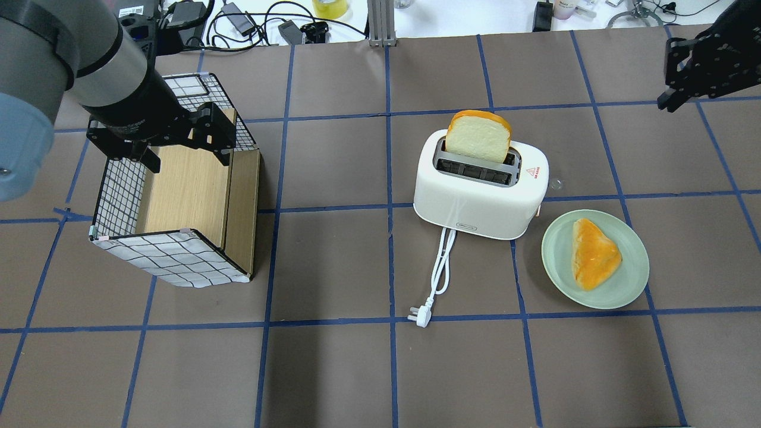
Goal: Press toaster with right arm
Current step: 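Lift the right gripper up and away from the toaster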
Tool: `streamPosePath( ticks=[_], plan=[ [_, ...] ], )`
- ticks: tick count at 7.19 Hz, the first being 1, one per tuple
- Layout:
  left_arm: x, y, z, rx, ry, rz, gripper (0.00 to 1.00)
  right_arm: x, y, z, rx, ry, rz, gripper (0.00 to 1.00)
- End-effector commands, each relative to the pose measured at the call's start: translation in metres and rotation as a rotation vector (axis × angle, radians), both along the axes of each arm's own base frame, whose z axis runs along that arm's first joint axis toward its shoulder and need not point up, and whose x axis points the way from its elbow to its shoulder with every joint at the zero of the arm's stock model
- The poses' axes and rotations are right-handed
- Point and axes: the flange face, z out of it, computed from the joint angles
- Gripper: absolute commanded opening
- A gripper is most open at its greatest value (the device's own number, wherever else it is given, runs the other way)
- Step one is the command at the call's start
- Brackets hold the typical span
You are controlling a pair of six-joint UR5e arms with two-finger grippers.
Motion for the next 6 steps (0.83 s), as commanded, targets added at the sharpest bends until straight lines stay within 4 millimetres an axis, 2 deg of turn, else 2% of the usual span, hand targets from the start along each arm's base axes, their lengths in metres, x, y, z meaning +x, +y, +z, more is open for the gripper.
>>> streamPosePath(
  ticks=[1,2,3,4,6],
  plan=[
    [0.0,0.0,0.0,0.0,0.002,0.0,1.0,0.061,-0.004,0.034,-0.019,0.111,-0.017,0.58],
    [0.0,0.0,0.0,0.0,0.002,0.0,1.0,0.095,-0.003,0.039,-0.033,0.117,-0.032,0.77],
    [0.0,0.0,0.0,0.0,0.002,0.0,1.0,0.113,-0.005,0.041,-0.066,0.127,-0.005,1.0],
    [0.0,0.0,0.0,0.0,0.002,0.0,1.0,0.129,-0.004,0.042,-0.074,0.127,0.013,1.0],
    [0.0,0.0,0.0,0.0,0.002,0.0,1.0,0.179,-0.001,0.039,-0.099,0.165,-0.031,1.0]
  ],
)
